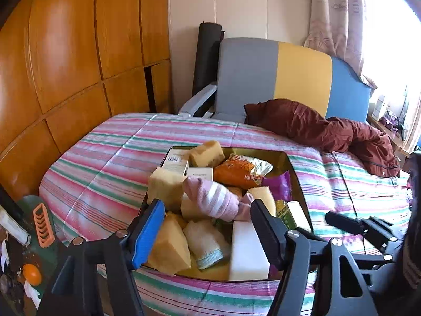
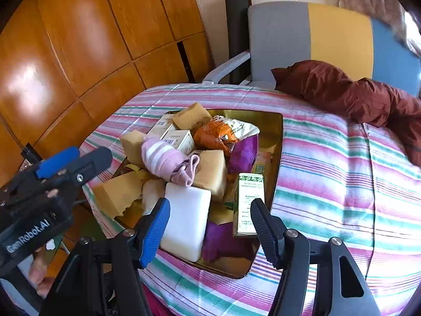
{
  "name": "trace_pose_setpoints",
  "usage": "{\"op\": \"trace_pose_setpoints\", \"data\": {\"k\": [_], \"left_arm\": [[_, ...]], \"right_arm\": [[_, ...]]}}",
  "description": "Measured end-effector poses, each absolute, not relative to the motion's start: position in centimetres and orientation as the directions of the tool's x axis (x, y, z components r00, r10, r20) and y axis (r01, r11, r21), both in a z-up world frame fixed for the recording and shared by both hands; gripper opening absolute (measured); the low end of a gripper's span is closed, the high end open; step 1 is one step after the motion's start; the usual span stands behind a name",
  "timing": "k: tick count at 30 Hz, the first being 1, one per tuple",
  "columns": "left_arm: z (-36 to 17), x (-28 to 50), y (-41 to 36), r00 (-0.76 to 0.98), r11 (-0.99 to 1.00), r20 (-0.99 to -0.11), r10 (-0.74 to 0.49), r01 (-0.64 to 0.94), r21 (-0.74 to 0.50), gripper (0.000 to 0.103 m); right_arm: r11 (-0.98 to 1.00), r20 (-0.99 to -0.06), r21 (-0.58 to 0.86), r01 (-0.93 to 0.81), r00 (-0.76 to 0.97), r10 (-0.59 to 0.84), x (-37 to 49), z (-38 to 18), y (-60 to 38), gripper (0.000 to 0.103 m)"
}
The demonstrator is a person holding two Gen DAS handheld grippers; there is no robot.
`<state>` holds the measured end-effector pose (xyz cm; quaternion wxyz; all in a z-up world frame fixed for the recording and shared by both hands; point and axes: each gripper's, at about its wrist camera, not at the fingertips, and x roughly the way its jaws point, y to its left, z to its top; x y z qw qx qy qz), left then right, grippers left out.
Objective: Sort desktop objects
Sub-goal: 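Withdraw both open tools from the tray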
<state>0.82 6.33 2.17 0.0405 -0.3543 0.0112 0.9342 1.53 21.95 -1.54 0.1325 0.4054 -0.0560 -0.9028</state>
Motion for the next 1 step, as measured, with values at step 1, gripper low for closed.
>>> {"op": "trace_pose_setpoints", "data": {"k": [1], "left_arm": [[2.06,0.81,6.27,-0.742,-0.996,-0.666,0.072,-0.086,-0.012,0.069]], "right_arm": [[-0.962,-0.714,0.200,0.184,-0.645,-0.272,1.61,-1.43,22.14,0.064]]}}
